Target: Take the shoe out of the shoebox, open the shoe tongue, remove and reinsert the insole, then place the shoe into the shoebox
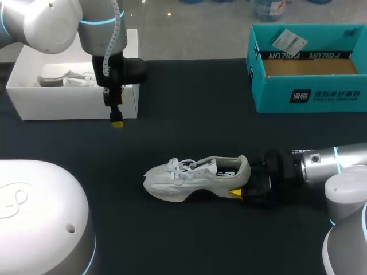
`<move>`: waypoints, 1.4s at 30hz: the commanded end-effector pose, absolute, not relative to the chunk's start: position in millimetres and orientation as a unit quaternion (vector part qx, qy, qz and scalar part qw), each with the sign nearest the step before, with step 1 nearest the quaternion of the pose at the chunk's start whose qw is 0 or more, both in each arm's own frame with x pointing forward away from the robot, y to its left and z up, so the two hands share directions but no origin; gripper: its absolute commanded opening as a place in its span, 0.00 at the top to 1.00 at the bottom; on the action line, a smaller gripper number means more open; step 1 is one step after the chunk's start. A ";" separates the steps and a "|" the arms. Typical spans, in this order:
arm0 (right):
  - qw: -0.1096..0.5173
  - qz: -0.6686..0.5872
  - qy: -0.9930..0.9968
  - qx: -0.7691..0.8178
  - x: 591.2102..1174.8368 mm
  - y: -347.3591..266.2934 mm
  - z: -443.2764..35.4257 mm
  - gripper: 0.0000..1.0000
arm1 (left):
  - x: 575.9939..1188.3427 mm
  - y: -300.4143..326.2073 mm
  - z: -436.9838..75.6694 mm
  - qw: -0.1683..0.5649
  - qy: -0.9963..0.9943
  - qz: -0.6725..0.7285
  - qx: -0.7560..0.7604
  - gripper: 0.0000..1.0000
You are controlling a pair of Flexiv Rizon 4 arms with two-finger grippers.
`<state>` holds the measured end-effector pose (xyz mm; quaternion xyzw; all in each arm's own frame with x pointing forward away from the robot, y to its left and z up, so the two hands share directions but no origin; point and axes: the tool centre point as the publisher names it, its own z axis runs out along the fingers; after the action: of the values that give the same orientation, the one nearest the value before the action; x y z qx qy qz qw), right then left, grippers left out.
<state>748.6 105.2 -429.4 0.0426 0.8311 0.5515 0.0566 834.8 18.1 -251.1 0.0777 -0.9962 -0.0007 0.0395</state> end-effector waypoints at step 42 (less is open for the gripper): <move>0.057 0.550 0.832 0.043 749.6 107.2 -431.5 1.00 | 793.5 -34.1 -259.1 0.050 -0.757 0.049 0.650 0.00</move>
<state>748.6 105.3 -429.4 0.0425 0.8311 0.5516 0.0566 808.4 -44.0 -257.5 0.6486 -0.7588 0.0125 0.0577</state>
